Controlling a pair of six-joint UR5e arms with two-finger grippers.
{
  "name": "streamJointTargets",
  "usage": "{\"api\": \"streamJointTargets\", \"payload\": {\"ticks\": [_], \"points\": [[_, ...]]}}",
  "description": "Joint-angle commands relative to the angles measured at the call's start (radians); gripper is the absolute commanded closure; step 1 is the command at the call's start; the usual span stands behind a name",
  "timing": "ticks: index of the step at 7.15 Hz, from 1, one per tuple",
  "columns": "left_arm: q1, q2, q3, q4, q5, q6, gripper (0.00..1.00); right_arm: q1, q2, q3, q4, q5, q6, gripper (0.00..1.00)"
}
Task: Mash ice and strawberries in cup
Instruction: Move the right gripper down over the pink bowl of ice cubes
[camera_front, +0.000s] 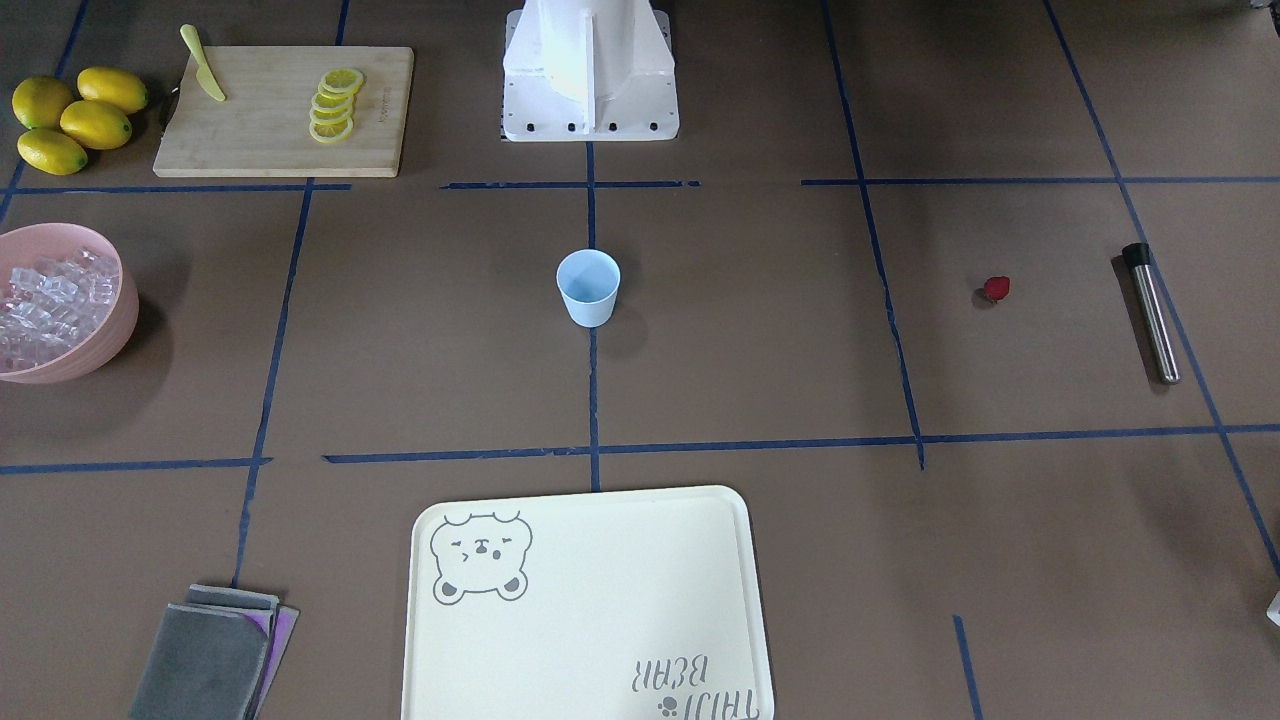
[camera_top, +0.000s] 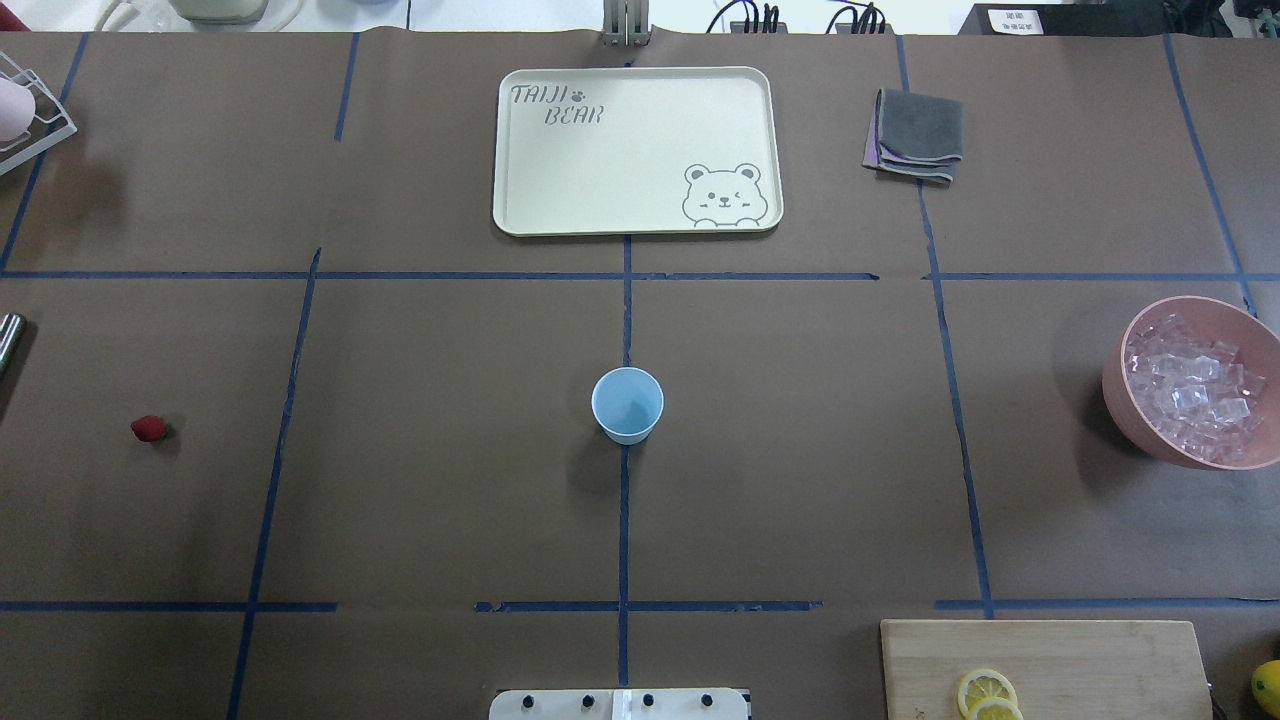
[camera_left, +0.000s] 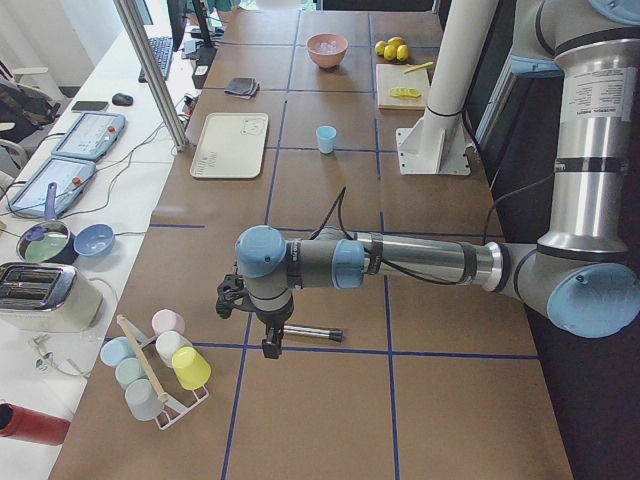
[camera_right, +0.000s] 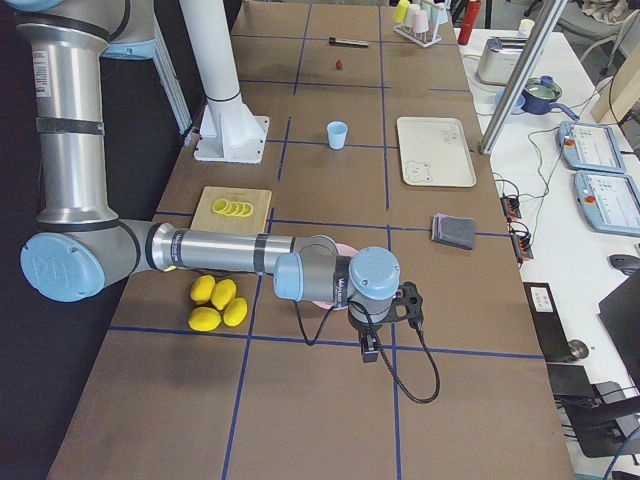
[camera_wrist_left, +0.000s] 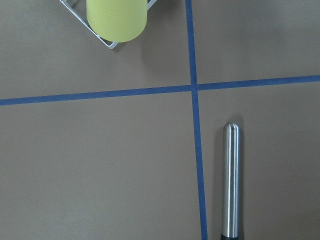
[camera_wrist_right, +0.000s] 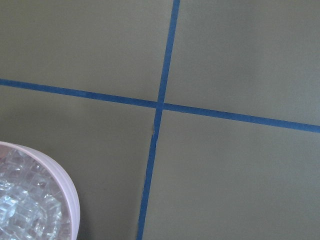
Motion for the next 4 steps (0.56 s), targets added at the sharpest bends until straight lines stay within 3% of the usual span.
{"api": "streamJointTargets", "payload": {"ticks": [1, 4], "points": [[-0.001, 0.000, -0.002, 0.000, 0.000, 0.000, 0.00, 0.000, -0.017, 0.004, 0.002, -0.001, -0.015, 0.01], [0.001, 0.000, -0.002, 0.000, 0.000, -0.001, 0.00, 0.000, -0.015, 0.001, 0.000, -0.001, -0.001, 0.01]]}}
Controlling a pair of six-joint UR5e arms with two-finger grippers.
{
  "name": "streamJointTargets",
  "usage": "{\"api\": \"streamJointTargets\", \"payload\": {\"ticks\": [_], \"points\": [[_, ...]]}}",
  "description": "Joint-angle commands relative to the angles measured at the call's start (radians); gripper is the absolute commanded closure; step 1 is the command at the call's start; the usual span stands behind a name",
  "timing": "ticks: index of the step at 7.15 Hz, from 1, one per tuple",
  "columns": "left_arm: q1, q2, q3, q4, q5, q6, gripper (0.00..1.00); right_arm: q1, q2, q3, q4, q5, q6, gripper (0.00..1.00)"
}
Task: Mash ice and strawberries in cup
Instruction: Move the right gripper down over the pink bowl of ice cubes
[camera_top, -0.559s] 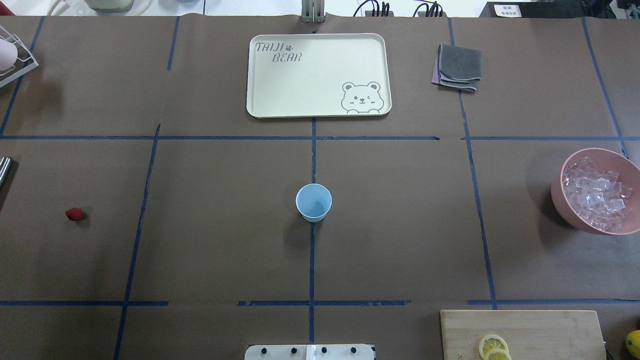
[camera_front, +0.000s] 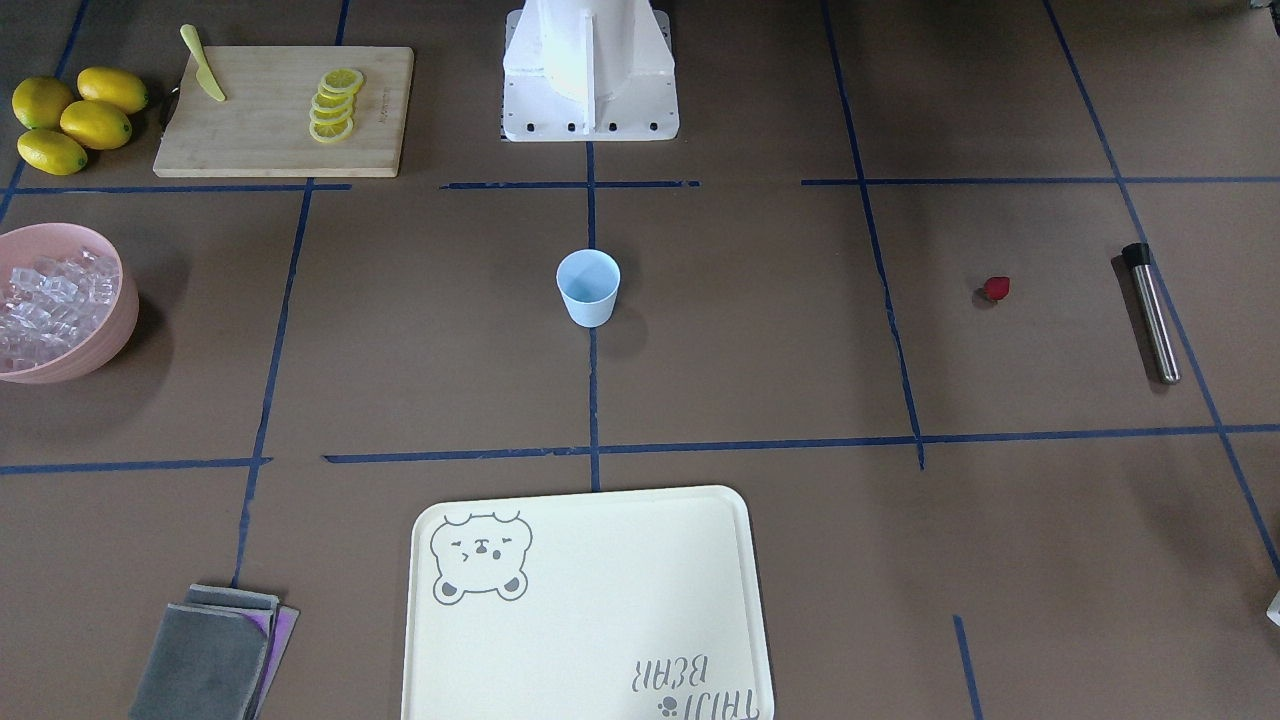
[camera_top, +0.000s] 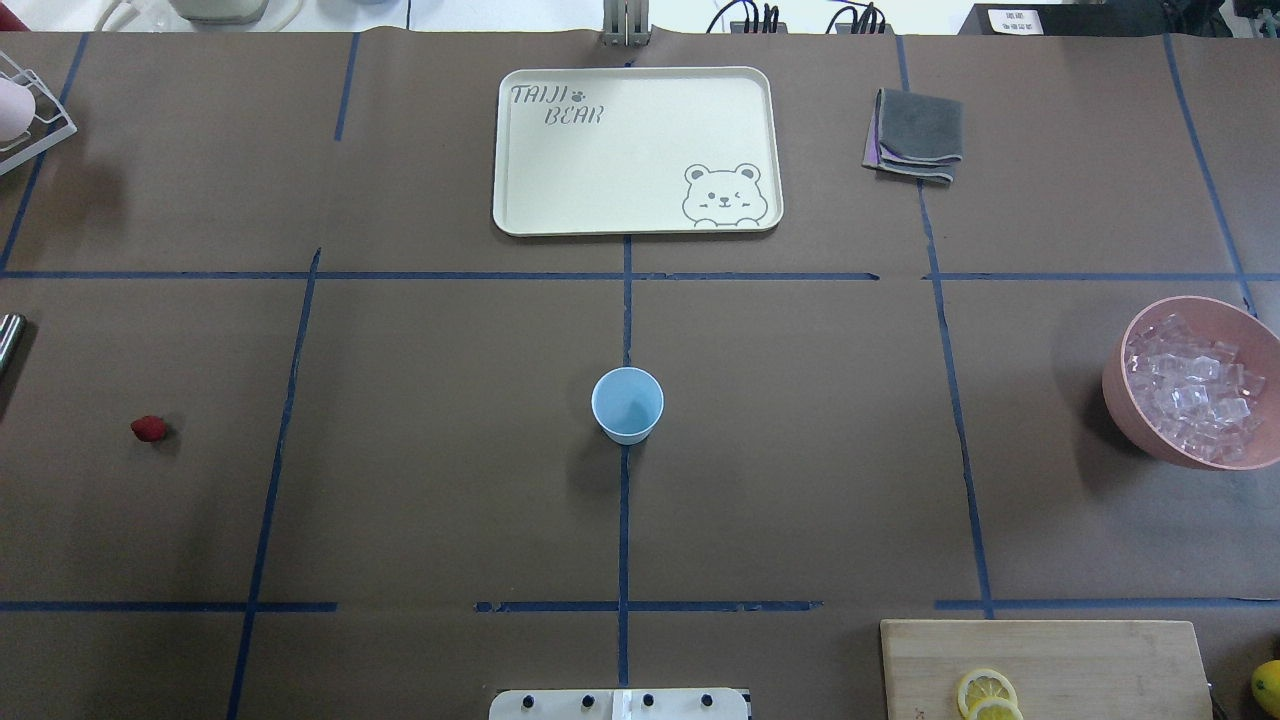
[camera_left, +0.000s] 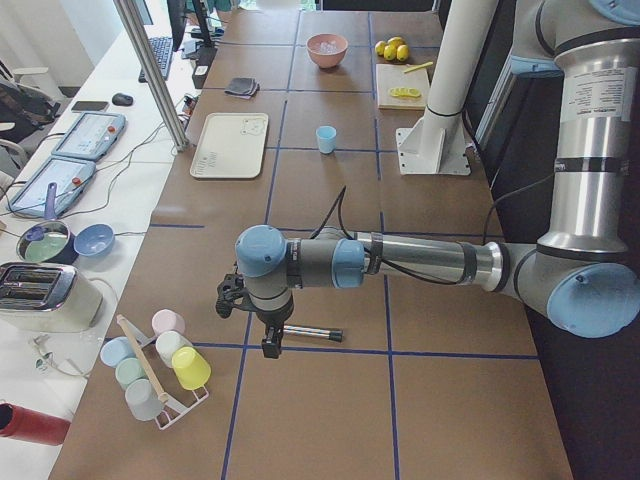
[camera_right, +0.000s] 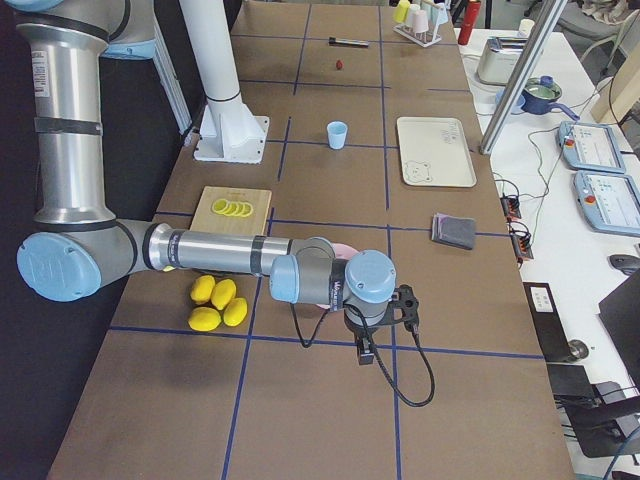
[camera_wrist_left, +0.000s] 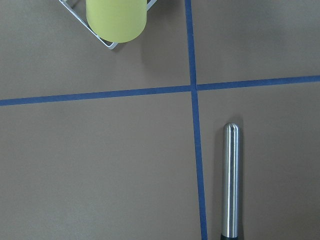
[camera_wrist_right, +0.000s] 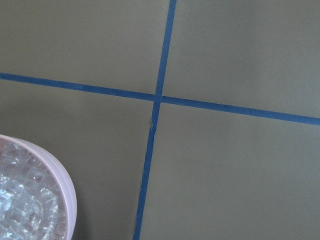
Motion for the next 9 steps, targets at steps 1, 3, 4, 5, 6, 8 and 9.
{"api": "streamJointTargets", "payload": {"ticks": [1, 3, 4, 5, 6, 8, 9], "points": [[-0.001, 0.000, 0.000, 0.000, -0.001, 0.000, 0.00, 0.000, 0.001, -0.002, -0.001, 0.000, 0.001, 0.01], [0.000, 0.000, -0.002, 0.000, 0.001, 0.000, 0.00, 0.000, 0.013, 0.001, -0.002, -0.005, 0.003, 0.01], [0.000, 0.000, -0.002, 0.000, -0.001, 0.000, 0.00, 0.000, 0.015, 0.002, -0.001, -0.005, -0.005, 0.01], [-0.001, 0.000, -0.003, 0.000, -0.001, 0.000, 0.00, -0.002, 0.016, 0.003, 0.001, -0.005, 0.000, 0.01], [-0.001, 0.001, -0.011, 0.000, -0.001, 0.000, 0.00, -0.002, 0.015, 0.014, -0.001, 0.000, 0.006, 0.01], [-0.001, 0.006, -0.017, 0.000, -0.001, 0.000, 0.00, -0.002, 0.019, 0.037, -0.013, 0.041, 0.061, 0.01], [-0.001, 0.006, -0.018, -0.002, -0.001, -0.001, 0.00, -0.024, 0.012, 0.072, -0.005, 0.040, 0.117, 0.01]]}}
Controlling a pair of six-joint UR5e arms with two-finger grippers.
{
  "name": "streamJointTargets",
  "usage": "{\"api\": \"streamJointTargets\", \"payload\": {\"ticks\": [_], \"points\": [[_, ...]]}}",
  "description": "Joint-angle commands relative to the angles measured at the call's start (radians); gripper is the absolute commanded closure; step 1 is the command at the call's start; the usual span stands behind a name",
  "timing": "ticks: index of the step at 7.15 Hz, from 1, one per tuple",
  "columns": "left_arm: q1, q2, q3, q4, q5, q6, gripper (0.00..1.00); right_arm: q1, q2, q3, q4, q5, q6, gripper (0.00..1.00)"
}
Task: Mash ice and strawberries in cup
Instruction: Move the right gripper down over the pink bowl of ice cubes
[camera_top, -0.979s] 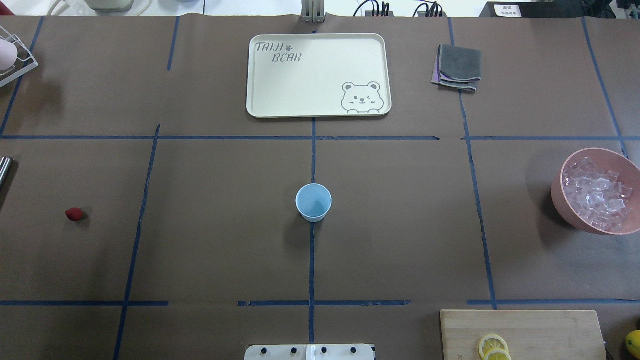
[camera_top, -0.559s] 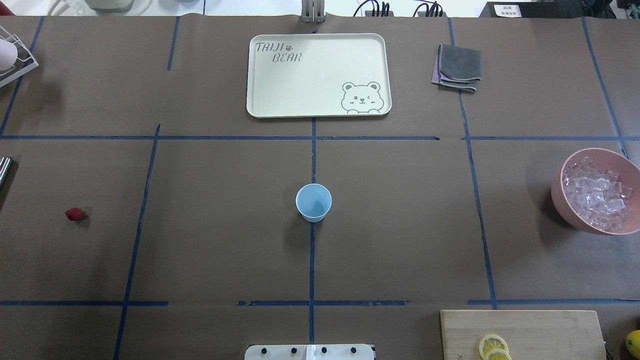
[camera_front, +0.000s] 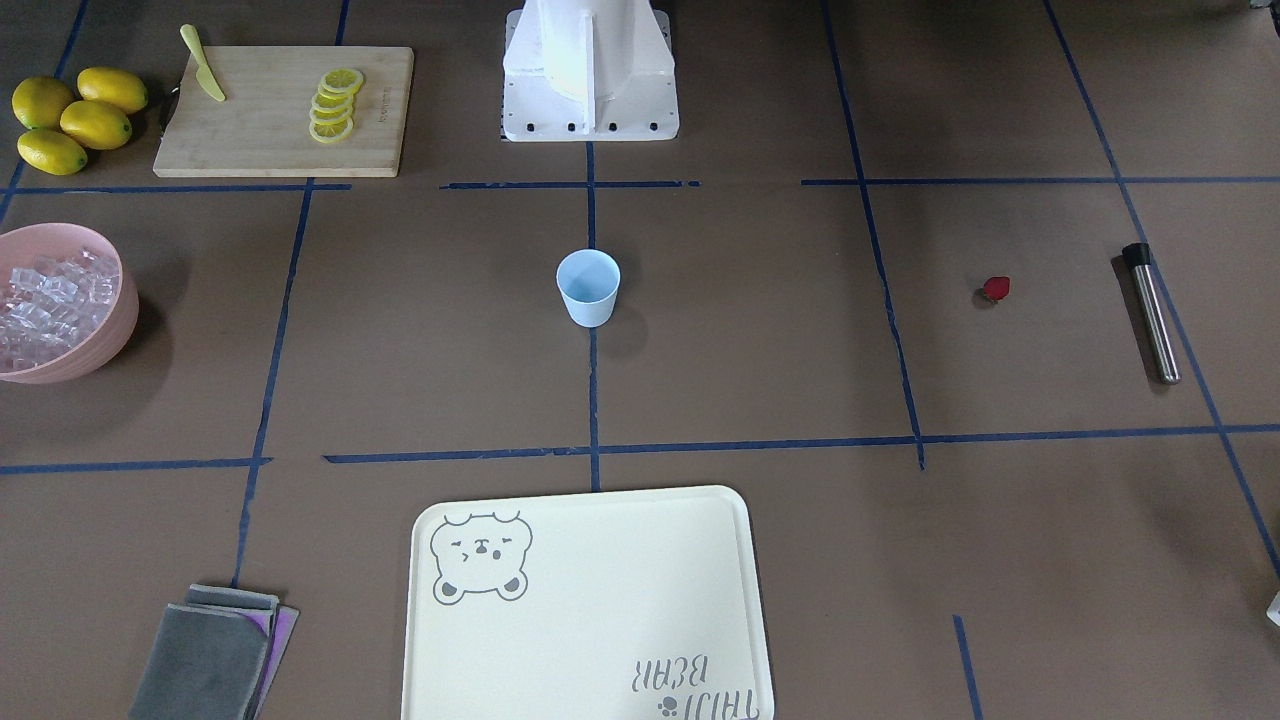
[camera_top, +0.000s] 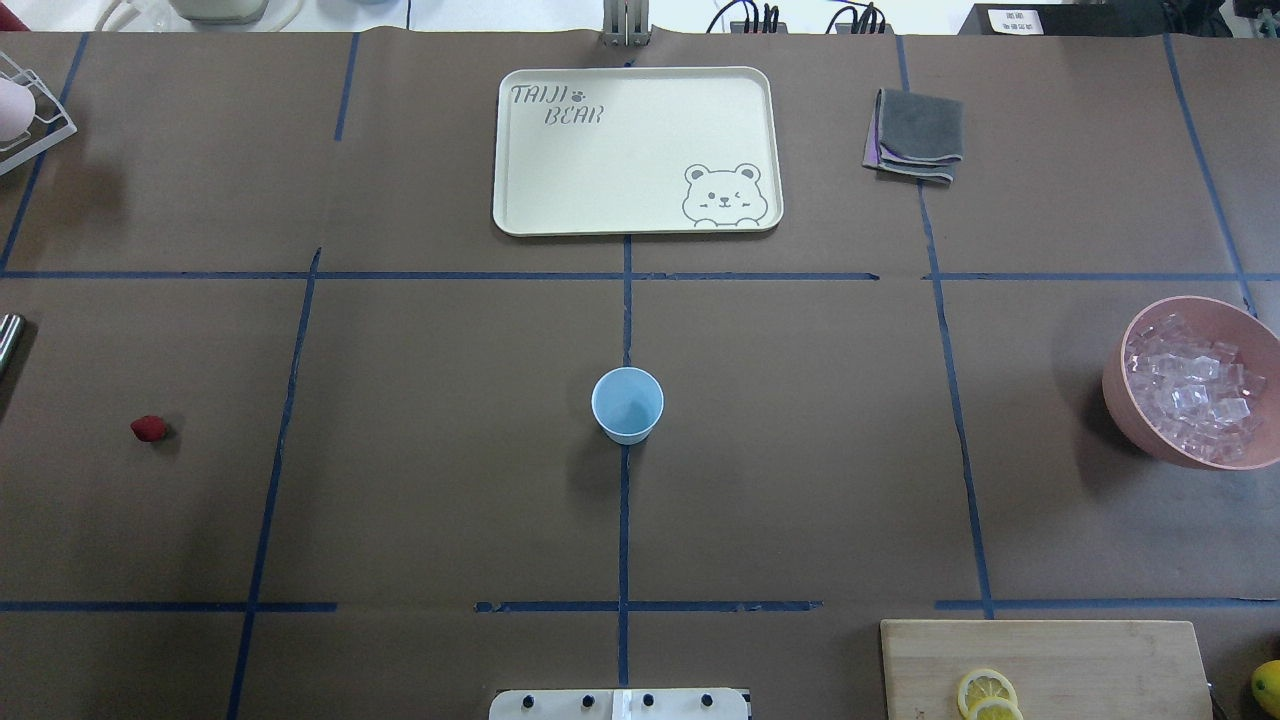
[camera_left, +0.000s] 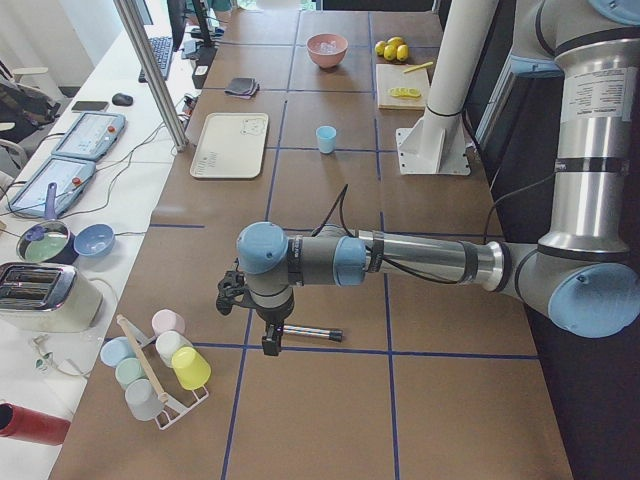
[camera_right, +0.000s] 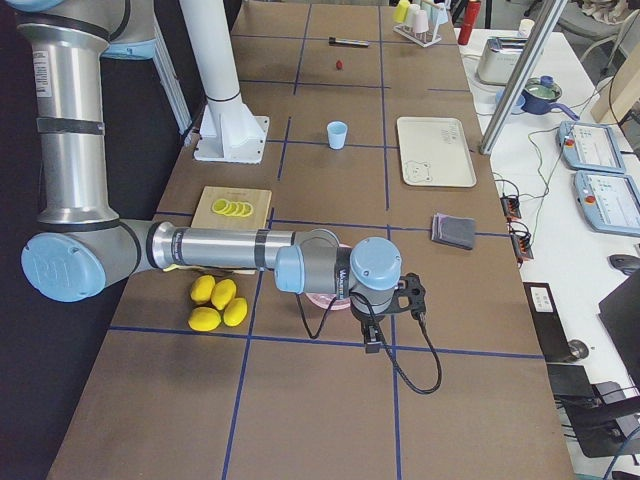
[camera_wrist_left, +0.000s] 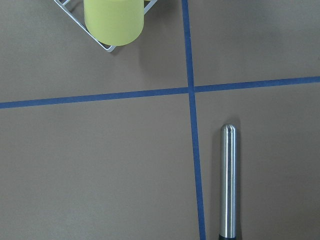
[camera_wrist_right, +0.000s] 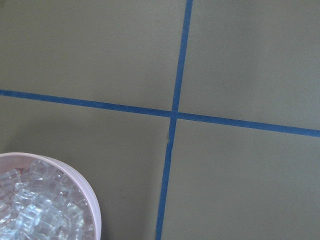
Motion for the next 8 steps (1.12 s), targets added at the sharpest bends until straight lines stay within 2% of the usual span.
{"api": "streamJointTargets", "payload": {"ticks": [1, 2, 4, 5, 6, 8], "points": [[0.000, 0.006, -0.016, 0.000, 0.000, -0.001, 0.00, -0.066, -0.055, 0.120, 0.009, 0.004, 0.155, 0.01], [0.000, 0.013, -0.030, 0.000, 0.000, -0.001, 0.00, -0.122, -0.081, 0.209, 0.009, -0.034, 0.253, 0.01], [0.000, 0.013, -0.030, 0.000, 0.000, -0.001, 0.00, -0.221, -0.130, 0.301, 0.043, -0.099, 0.402, 0.02], [0.000, 0.015, -0.032, 0.000, -0.002, -0.001, 0.00, -0.261, -0.170, 0.303, 0.157, -0.134, 0.483, 0.04], [0.000, 0.015, -0.036, 0.000, -0.002, -0.001, 0.00, -0.296, -0.228, 0.303, 0.279, -0.147, 0.514, 0.14], [0.000, 0.015, -0.036, 0.000, 0.000, -0.001, 0.00, -0.354, -0.238, 0.305, 0.293, -0.145, 0.512, 0.27]]}}
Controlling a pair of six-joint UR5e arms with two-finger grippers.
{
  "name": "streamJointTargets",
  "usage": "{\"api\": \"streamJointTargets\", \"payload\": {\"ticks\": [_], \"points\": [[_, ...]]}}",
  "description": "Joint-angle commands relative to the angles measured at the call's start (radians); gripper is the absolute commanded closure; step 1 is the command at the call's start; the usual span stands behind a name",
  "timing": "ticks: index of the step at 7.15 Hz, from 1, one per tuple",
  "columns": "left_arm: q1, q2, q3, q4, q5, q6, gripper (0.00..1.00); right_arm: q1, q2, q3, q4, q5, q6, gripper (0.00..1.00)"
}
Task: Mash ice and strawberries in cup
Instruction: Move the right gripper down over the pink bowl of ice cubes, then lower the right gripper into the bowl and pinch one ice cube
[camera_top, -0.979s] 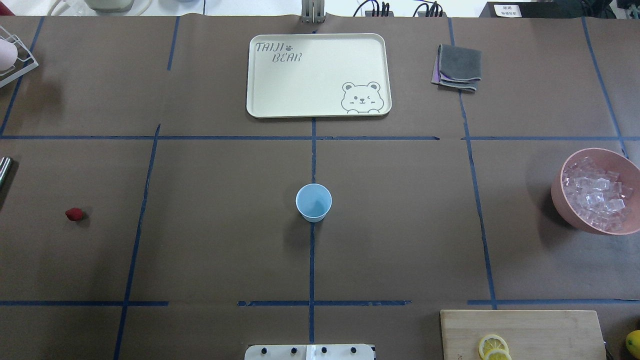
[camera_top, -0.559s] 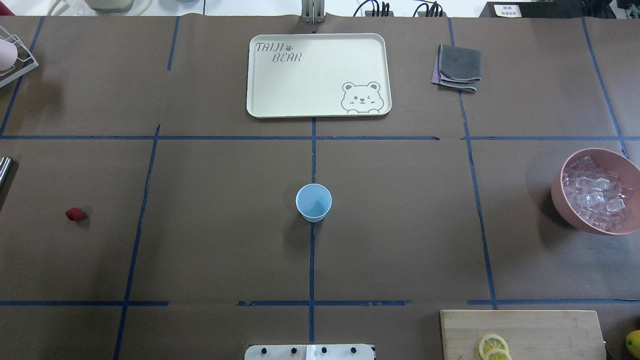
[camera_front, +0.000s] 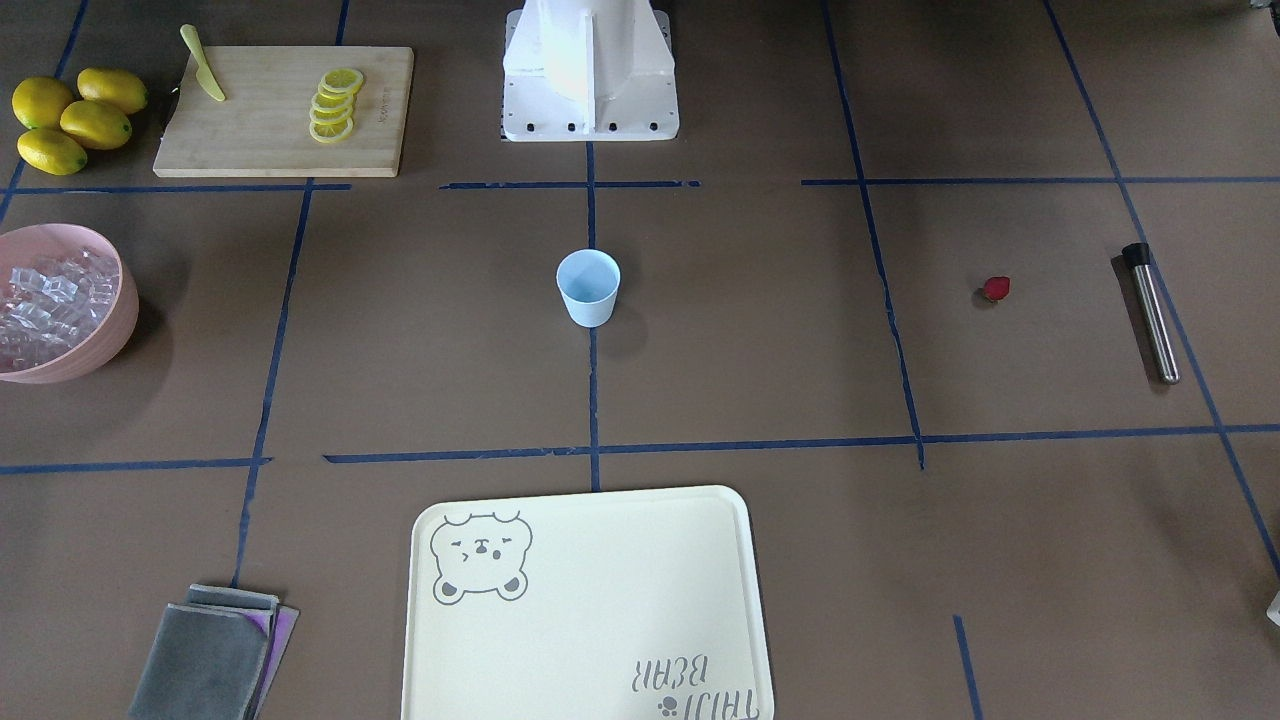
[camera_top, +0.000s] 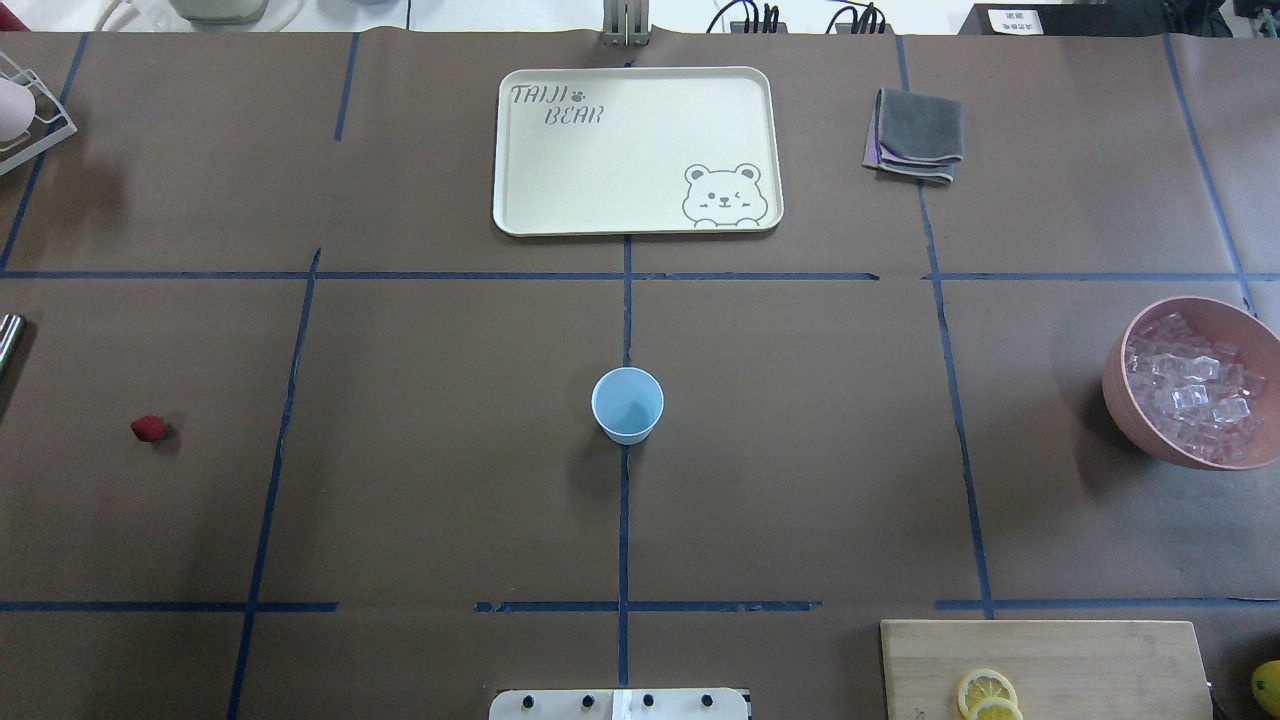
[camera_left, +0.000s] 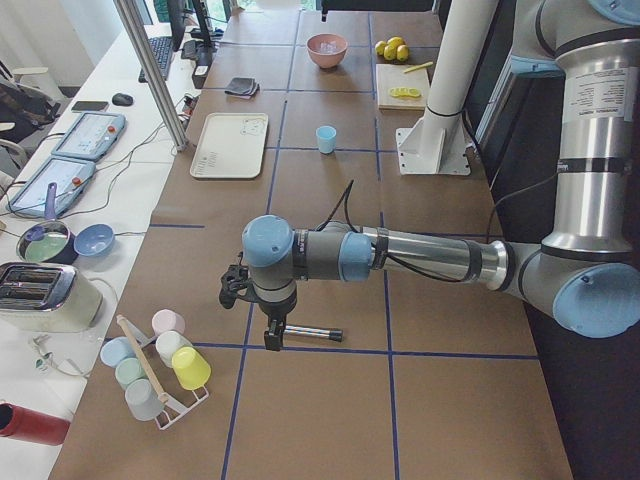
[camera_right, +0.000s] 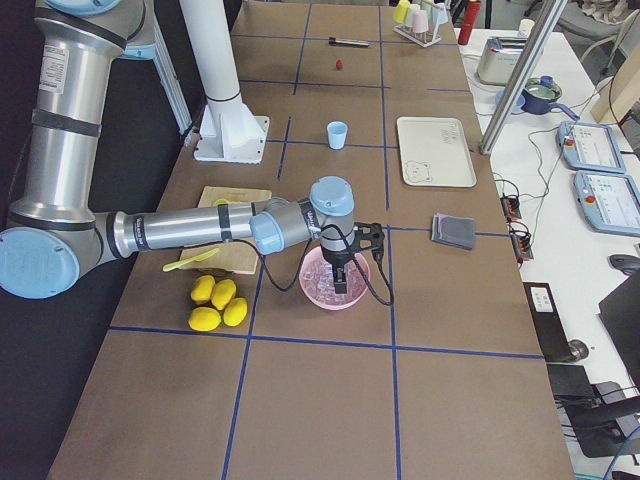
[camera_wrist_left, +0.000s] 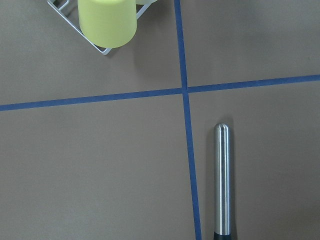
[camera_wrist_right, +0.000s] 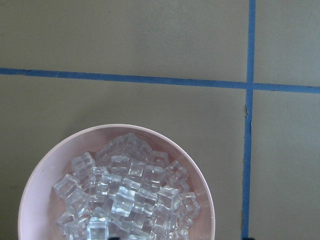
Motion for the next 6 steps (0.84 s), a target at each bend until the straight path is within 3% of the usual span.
{"api": "streamJointTargets", "payload": {"ticks": [1, 6], "points": [[0.000, 0.000, -0.002, 0.000, 0.000, 0.000, 0.00, -0.046, -0.026, 0.002, 0.021, 0.009, 0.007, 0.34], [0.000, 0.000, -0.008, 0.000, 0.000, 0.000, 0.00, -0.131, -0.027, -0.010, 0.017, 0.011, 0.013, 0.40]]}}
